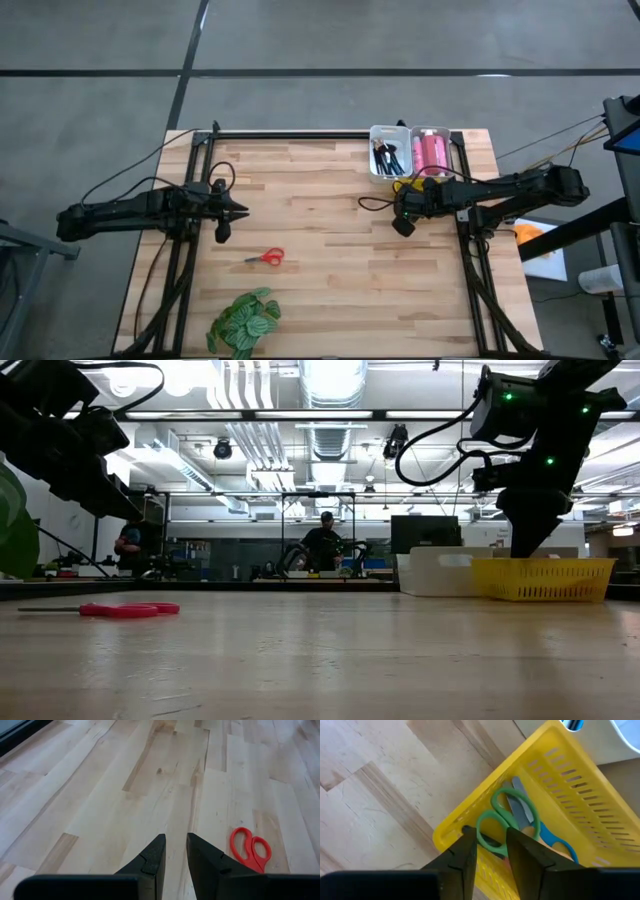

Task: Pick & Place Paint Supplies
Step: Put the red scissors into the yellow bin

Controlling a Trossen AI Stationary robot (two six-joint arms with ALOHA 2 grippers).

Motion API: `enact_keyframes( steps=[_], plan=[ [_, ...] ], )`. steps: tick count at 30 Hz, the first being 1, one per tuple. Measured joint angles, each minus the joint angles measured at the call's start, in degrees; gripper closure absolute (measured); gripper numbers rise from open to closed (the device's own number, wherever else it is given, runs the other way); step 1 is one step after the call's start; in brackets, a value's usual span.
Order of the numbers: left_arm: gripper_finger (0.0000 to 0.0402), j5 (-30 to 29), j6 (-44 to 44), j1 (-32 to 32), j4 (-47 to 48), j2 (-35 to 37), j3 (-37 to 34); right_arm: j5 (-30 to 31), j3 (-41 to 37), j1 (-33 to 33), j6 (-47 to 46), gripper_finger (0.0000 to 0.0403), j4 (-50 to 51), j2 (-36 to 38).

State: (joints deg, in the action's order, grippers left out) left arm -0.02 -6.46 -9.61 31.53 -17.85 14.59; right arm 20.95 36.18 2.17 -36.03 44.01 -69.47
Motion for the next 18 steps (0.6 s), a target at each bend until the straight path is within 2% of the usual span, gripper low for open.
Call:
enact_keyframes(
  steps=[11,18],
  plan=[
    [0.0321,0.0,0.0,0.0,0.0,0.0,0.0,0.0,0.1,0.0,0.0,0.0296,0.1,0.6],
    [0.0321,0.0,-0.1,0.0,0.0,0.0,0.0,0.0,0.1,0.0,0.0,0.0296,0.2,4.4]
  ],
)
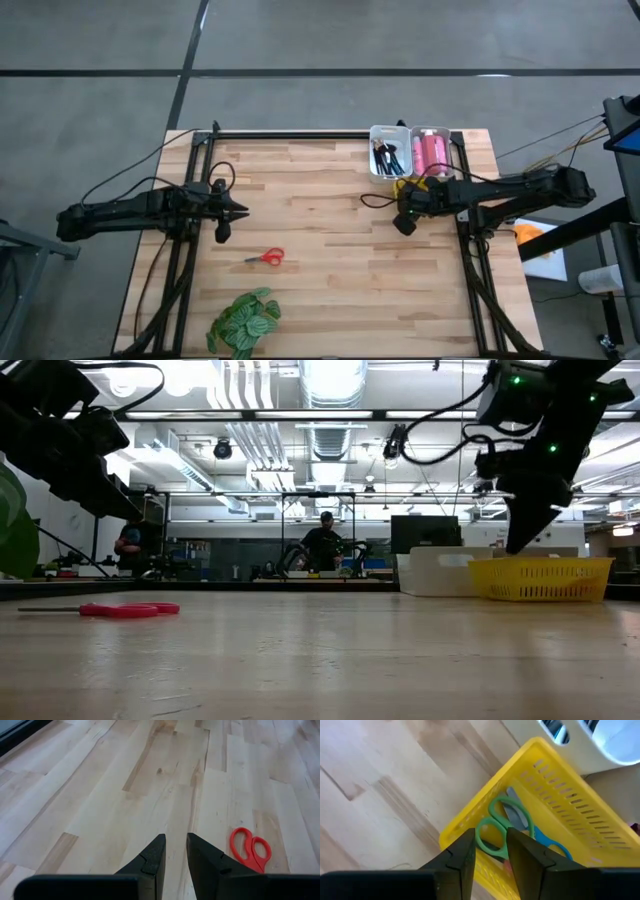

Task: Pick & Place Paint Supplies
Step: Put the red scissors into the yellow bin

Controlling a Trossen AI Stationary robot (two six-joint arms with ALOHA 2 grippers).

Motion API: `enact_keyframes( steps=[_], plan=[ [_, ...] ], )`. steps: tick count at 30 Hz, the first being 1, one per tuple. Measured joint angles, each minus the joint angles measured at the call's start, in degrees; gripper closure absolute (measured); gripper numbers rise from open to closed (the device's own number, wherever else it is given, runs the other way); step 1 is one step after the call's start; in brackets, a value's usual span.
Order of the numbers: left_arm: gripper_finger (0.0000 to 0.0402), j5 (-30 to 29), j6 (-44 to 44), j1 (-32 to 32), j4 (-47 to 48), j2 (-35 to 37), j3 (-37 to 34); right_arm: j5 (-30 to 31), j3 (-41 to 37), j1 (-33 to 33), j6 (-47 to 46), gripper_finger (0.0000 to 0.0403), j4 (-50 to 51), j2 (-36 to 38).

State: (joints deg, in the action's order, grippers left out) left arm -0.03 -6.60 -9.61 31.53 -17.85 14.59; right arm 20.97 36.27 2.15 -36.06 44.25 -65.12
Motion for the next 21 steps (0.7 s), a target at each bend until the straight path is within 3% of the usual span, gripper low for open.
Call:
enact_keyframes(
  steps=[8,15,21],
  plan=[
    [0.0321,0.0,0.0,0.0,0.0,0.0,0.0,0.1,4.3,0.0,2.0,0.0296,-2.5,7.7],
    [0.0321,0.0,0.0,0.0,0.0,0.0,0.0,-0.9,3.8,0.0,15.3,0.0296,-23.1,13.1],
    [0.0321,0.0,0.2,0.0,0.0,0.0,0.0,-7.8,1.4,0.0,26.1,0.0296,-40.2,12.8]
  ],
)
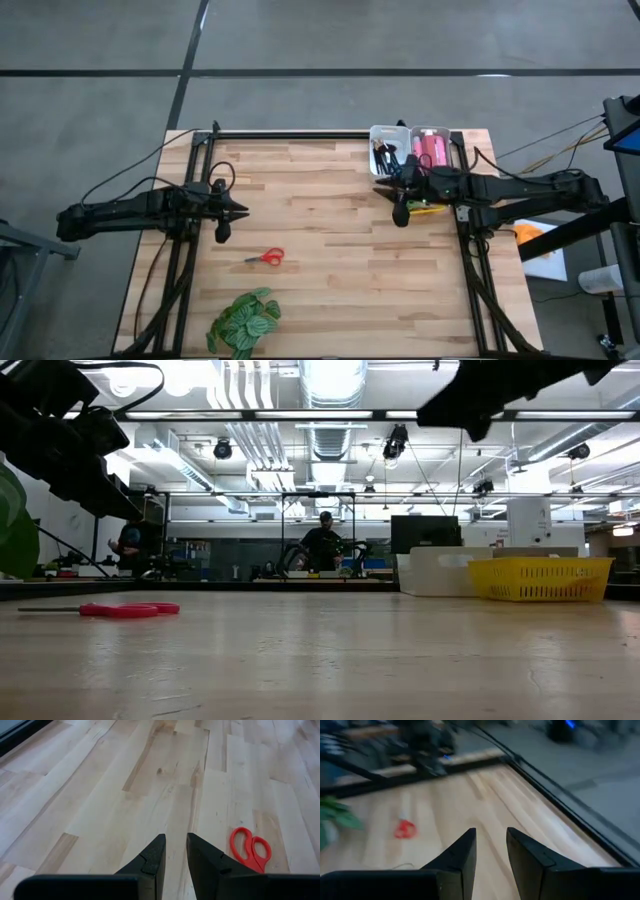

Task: Pick & Place Paint Supplies
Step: Put the red scissors into the yellow bin

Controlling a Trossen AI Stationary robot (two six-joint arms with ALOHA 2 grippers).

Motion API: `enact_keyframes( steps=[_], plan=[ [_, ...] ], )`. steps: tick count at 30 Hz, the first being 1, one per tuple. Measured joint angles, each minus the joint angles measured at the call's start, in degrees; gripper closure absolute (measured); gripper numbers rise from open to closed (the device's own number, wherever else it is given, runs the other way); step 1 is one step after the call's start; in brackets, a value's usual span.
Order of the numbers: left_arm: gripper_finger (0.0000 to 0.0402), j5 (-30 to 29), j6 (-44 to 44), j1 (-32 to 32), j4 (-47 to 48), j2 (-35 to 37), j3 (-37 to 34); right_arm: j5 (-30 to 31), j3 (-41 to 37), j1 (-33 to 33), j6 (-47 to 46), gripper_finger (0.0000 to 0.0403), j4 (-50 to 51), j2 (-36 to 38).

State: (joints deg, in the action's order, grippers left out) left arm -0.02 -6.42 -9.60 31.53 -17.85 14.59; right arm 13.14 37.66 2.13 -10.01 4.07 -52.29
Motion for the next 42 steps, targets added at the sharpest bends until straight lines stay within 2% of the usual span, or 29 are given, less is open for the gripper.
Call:
enact_keyframes(
  steps=[4,12,42],
  plan=[
    [0.0321,0.0,0.0,0.0,0.0,0.0,0.0,-5.7,-2.9,0.0,4.8,0.0296,-11.0,-0.8],
    [0.0321,0.0,0.0,0.0,0.0,0.0,0.0,-11.7,-8.0,0.0,8.8,0.0296,-24.9,-1.0],
    [0.0321,0.0,0.0,0.0,0.0,0.0,0.0,-11.7,-9.3,0.0,4.1,0.0296,-25.4,-1.0]
  ],
)
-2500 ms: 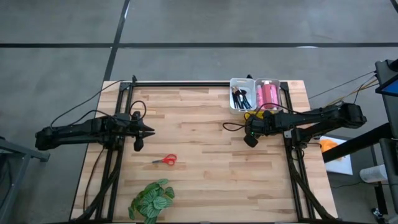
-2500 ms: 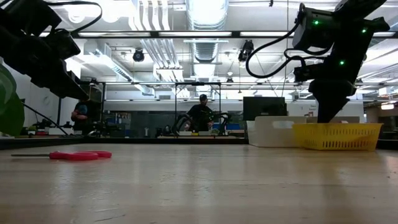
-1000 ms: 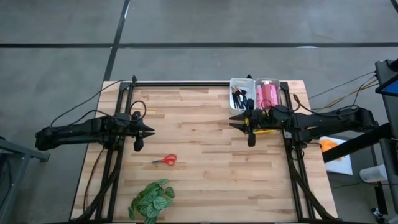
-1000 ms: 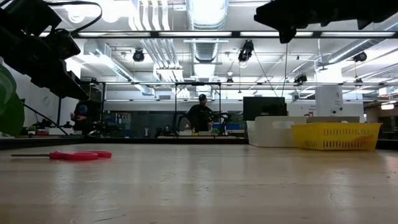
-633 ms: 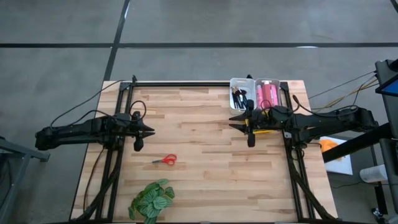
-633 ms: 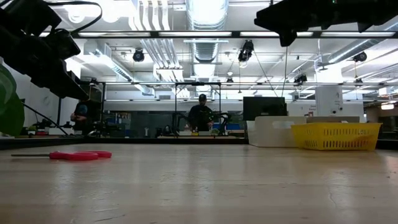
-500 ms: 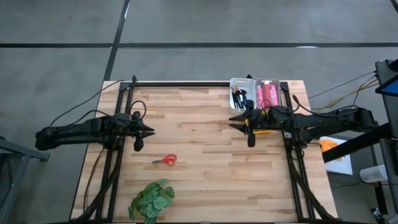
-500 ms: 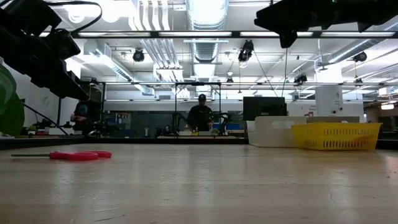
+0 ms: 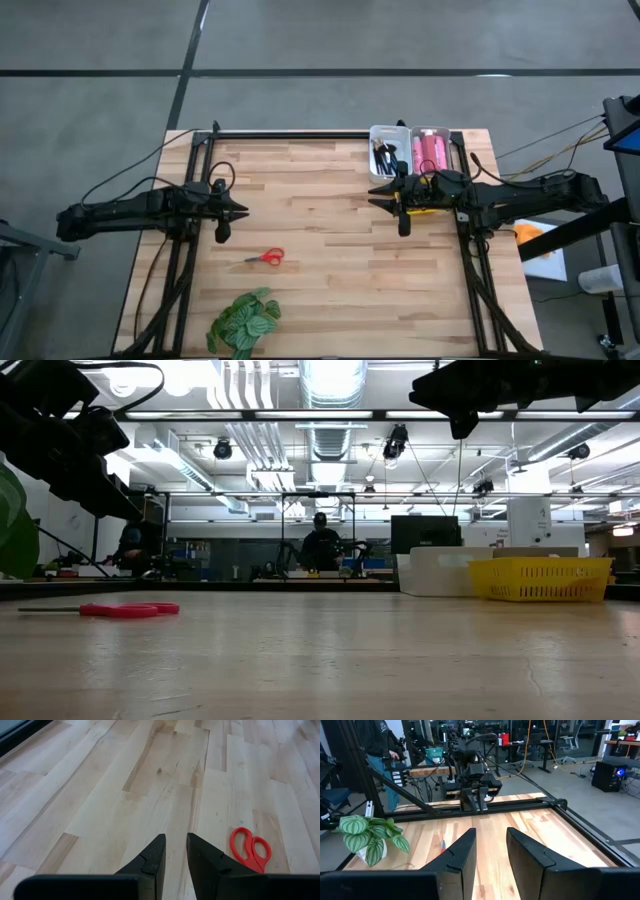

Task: Pick & Place Paint Supplies
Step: Put the red scissors into the yellow bin

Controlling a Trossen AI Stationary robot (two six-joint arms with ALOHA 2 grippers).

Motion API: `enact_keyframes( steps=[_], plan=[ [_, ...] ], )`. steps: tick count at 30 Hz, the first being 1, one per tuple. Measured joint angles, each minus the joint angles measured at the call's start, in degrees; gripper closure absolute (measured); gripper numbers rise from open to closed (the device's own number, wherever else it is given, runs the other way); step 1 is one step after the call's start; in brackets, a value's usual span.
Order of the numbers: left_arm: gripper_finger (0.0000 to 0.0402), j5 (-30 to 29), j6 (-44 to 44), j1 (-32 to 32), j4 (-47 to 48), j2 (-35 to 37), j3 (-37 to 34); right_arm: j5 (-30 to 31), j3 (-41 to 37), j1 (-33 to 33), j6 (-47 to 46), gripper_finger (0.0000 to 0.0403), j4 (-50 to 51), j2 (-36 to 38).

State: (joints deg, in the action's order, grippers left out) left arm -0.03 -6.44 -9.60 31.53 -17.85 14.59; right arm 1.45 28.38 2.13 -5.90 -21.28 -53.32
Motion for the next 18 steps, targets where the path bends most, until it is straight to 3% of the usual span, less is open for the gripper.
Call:
enact_keyframes(
  steps=[11,18],
  plan=[
    [0.0321,0.0,0.0,0.0,-0.5,0.0,0.0,0.0,0.0,0.0,-0.1,0.0296,0.0,-0.1],
    [0.0321,0.0,-0.2,0.0,-14.7,0.0,0.0,0.0,0.0,0.0,-0.1,0.0296,0.0,-0.1]
  ],
)
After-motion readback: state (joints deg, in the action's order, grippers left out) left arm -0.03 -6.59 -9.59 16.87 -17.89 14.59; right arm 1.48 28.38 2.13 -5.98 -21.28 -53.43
